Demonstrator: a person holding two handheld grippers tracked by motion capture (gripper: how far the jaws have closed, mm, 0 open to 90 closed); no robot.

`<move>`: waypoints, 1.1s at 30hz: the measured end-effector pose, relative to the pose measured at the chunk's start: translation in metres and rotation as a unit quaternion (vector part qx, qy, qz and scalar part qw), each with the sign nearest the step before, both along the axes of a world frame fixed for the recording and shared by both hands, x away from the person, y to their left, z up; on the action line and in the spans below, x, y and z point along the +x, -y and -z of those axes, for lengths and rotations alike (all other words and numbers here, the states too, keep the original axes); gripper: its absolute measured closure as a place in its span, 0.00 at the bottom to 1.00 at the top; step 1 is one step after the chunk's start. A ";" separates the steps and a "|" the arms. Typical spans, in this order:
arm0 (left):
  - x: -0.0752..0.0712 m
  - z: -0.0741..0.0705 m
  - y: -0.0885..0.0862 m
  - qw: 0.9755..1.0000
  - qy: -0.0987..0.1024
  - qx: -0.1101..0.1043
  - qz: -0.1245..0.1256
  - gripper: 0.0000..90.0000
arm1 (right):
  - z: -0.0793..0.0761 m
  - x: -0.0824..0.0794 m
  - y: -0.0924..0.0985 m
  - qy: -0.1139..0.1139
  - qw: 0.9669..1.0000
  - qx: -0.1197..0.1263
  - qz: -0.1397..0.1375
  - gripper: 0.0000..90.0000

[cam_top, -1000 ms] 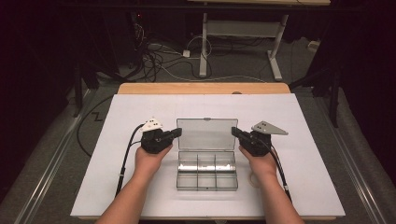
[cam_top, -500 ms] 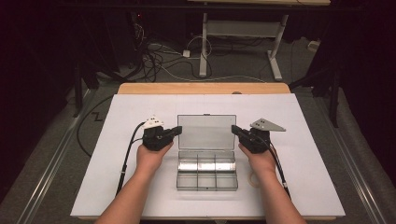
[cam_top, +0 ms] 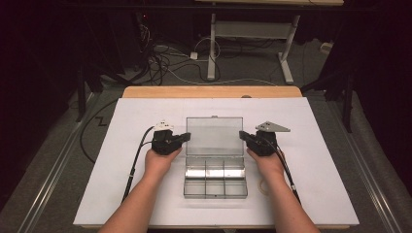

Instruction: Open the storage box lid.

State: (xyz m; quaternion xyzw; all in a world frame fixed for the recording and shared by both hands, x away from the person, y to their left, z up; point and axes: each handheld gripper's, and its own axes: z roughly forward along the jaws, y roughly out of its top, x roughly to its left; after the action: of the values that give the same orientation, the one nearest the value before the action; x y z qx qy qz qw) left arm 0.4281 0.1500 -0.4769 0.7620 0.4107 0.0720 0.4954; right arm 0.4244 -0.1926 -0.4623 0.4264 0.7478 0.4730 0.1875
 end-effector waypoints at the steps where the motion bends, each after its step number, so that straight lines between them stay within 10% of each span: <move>1: 0.001 0.001 0.000 1.000 -0.003 0.001 -0.002 0.98 | 0.001 0.001 0.000 -0.002 1.000 -0.003 0.000 1.00; 33: 0.006 0.008 0.001 0.994 -0.072 0.086 -0.013 0.98 | 0.019 0.014 -0.003 -0.070 0.995 -0.065 0.012 1.00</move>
State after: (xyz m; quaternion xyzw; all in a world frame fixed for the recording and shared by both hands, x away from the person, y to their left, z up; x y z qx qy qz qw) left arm 0.4345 0.1491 -0.4853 0.7997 0.4473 0.0586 0.3963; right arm 0.4389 -0.1897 -0.4810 0.4546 0.7830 0.3901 0.1674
